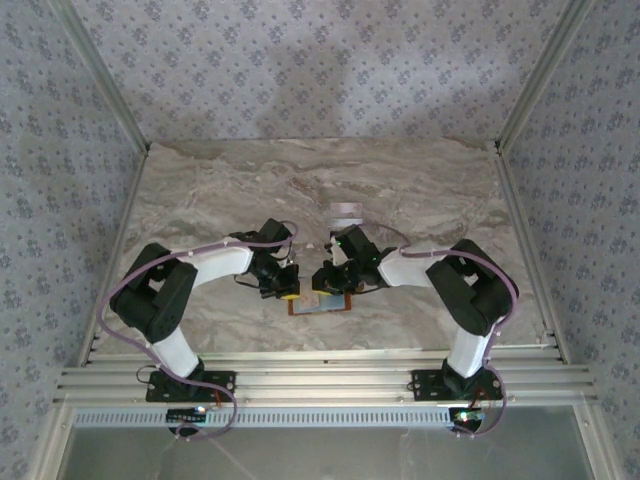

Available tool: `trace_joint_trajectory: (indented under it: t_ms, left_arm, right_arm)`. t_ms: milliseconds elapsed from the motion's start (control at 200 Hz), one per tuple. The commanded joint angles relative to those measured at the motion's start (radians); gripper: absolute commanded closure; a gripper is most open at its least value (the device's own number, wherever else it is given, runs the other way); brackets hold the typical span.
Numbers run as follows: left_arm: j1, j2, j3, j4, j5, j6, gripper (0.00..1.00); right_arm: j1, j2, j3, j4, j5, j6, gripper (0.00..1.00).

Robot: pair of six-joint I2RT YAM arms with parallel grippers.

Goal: Take the credit cards out of the card holder

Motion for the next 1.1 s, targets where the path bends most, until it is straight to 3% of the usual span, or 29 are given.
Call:
trace_joint_trajectory:
  t_ms: [0,225,600,1094]
  left_arm:
    - [-0.008,0.085,-0.057,-0.055,-0.144,0.014,0.98]
    - [-0.007,0.090,-0.054,-0.065,-0.152,0.014,0.98]
    - [-0.007,0.086,-0.051,-0.076,-0.156,0.013,0.98]
    - [0.046,0.037,-0.057,-0.118,-0.172,0.049,0.98]
  right_arm:
    - [-0.002,-0.033,-0.017,0.010,-0.026,0.011,0.90]
    - [-0.031,-0.069,-0.061,0.001,-0.011,0.013,0.87]
    - [-0.052,-0.103,-0.082,-0.052,0.011,-0.013,0.93]
    - [-0.097,-0.212,-0.013,-0.395,0.116,-0.175,0.93]
